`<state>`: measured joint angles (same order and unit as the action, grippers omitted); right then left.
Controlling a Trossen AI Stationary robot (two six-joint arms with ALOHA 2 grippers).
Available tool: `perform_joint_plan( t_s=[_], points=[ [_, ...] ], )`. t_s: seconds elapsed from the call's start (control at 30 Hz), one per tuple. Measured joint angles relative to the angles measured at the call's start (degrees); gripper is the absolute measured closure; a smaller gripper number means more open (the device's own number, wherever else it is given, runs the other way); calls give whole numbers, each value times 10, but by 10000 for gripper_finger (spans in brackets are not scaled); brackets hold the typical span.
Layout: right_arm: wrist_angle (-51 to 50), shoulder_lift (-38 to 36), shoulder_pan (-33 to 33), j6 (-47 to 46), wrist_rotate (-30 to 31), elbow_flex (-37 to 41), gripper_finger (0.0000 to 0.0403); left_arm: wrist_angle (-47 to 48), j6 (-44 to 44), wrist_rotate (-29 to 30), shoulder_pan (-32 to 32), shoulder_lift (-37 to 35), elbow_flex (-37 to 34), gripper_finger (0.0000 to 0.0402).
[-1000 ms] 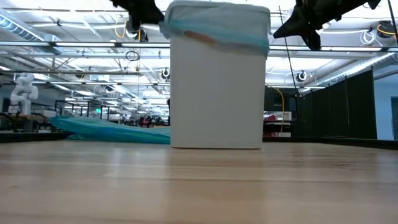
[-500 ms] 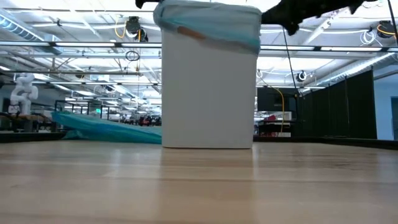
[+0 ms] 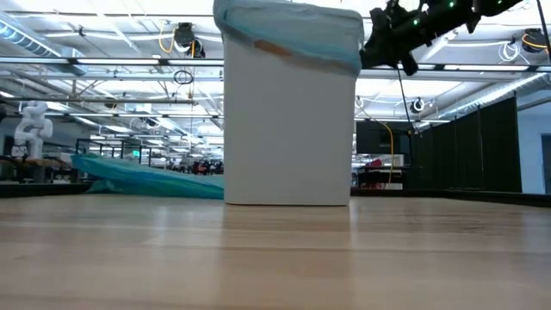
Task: Place trash/remove bag and relplace
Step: Close the light blue trash bag
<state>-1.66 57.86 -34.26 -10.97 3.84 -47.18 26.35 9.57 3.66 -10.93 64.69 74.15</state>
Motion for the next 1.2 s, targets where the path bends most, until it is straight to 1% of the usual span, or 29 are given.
perform_joint_plan(
  t_s=[0.03,0.17,0.23,0.43,0.7,0.73,0.9,1.0,1.07,1.13,1.2],
  points=[
    [-7,5,-6,-3,-19,0,258,0,0,0,4,0,1,401],
    [-14,33,-4,-16,-154,0,266,-1,-1,10,15,0,2,401],
    [-15,46,9,-21,-193,0,273,0,-2,24,20,0,2,401],
    [-24,55,78,-22,-218,0,287,3,-7,34,32,0,2,401],
    [-34,51,221,-53,-218,0,288,19,-23,38,52,0,2,402],
    [-35,49,235,-56,-209,0,288,18,-29,38,55,0,2,401],
    [-83,17,281,-62,-118,0,289,18,-32,38,76,0,2,402],
    [-124,-14,289,-62,-68,0,289,17,-33,40,86,0,2,402],
    [-156,-32,289,-75,-20,0,288,17,-32,40,93,0,2,402],
    [-182,-41,285,-90,19,0,280,16,-32,41,96,0,2,402],
    [-193,-42,277,-94,41,0,266,16,-32,42,97,0,2,402]
  ],
)
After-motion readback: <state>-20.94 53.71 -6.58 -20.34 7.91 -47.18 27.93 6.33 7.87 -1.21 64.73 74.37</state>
